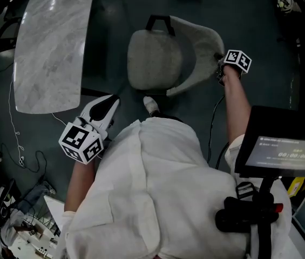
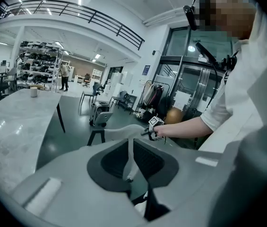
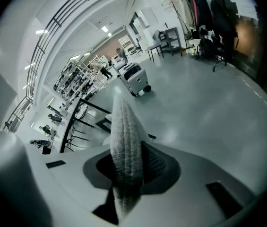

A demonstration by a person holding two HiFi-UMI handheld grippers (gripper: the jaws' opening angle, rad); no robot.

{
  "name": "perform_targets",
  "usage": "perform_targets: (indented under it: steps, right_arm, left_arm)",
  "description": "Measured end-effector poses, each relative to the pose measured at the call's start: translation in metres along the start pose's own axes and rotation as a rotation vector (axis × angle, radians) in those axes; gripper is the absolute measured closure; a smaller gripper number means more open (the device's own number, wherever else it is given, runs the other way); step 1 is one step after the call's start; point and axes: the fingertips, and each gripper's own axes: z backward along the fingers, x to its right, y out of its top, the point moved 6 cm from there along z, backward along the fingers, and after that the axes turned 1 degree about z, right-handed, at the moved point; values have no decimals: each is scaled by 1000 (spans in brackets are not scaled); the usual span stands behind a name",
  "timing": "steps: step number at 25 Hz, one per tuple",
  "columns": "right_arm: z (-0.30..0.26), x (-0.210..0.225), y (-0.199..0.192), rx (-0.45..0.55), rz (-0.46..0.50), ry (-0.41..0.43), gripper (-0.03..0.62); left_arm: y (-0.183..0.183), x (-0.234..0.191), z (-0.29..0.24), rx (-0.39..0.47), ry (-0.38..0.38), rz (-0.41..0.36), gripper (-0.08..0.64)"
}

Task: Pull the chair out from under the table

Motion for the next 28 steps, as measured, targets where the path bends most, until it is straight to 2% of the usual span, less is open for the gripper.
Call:
perform_targets:
  steps: [16,23,25,27,28]
  right_arm:
    - [38,61,23,4,10,-47,514]
    - [39,75,39,5,30,-25,510]
    - [41,77,38,6,48,-41,495]
    - [46,80,36,4,67,-58,433]
    - [51,82,33,7,78,-65,430]
  left_arm:
    - [0,11,-6,-34,-36,-6,528]
    - [9,22,-23,-32,-41,-9,528]
    - [8,24,-23,-23,-43,-4,528]
    - [4,27,-20,-19,-51,-8,528]
    - [2,29,-18,-17,-55,-14,528]
